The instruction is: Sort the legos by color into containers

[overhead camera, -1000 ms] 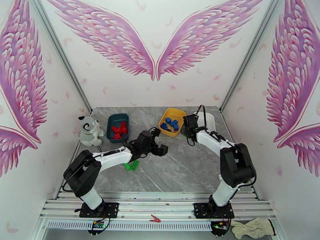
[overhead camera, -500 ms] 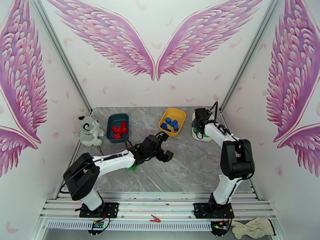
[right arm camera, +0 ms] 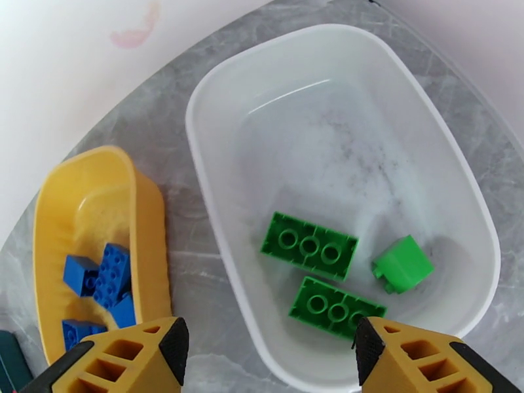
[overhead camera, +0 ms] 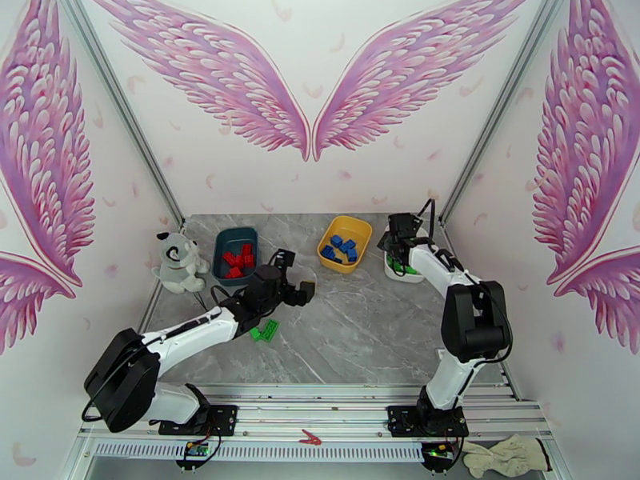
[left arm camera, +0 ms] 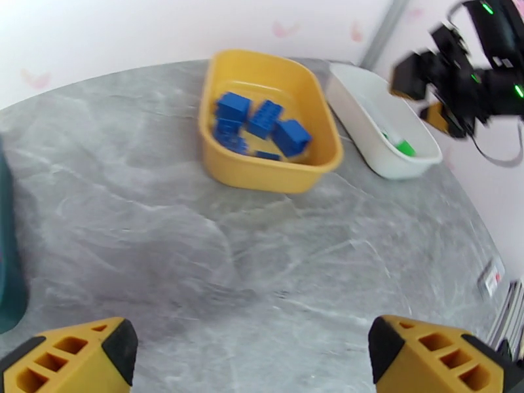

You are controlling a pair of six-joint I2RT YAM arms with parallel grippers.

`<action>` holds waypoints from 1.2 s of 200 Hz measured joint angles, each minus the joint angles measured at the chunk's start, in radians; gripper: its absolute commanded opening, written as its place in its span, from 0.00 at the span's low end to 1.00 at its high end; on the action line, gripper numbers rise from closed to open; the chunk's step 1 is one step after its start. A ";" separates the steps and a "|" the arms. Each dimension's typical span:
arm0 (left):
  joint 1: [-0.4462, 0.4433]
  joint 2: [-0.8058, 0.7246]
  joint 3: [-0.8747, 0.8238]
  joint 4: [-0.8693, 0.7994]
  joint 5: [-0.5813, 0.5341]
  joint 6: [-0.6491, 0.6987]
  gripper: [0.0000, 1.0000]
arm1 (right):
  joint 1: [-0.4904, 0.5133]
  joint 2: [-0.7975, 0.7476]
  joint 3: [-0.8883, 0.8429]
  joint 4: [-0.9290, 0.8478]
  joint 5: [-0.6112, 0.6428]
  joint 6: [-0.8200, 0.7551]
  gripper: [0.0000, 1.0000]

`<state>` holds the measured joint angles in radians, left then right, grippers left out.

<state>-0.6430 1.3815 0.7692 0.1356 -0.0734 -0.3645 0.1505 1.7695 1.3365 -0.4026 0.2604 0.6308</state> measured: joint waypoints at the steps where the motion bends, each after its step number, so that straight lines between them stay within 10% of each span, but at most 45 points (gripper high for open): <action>1: 0.003 -0.002 -0.002 0.000 -0.001 -0.002 0.99 | 0.002 -0.002 -0.002 0.002 0.000 0.000 0.74; 141: 0.360 -0.142 -0.137 -0.008 -0.002 -0.204 0.99 | 0.623 0.092 -0.074 0.161 -0.100 -0.141 0.74; 240: 0.536 -0.213 -0.175 -0.033 0.028 -0.247 0.99 | 0.911 0.237 0.078 0.108 -0.198 -0.222 0.57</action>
<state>-0.1074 1.1683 0.5945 0.1028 -0.0452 -0.6117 1.0615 2.0068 1.4147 -0.2943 0.0624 0.4091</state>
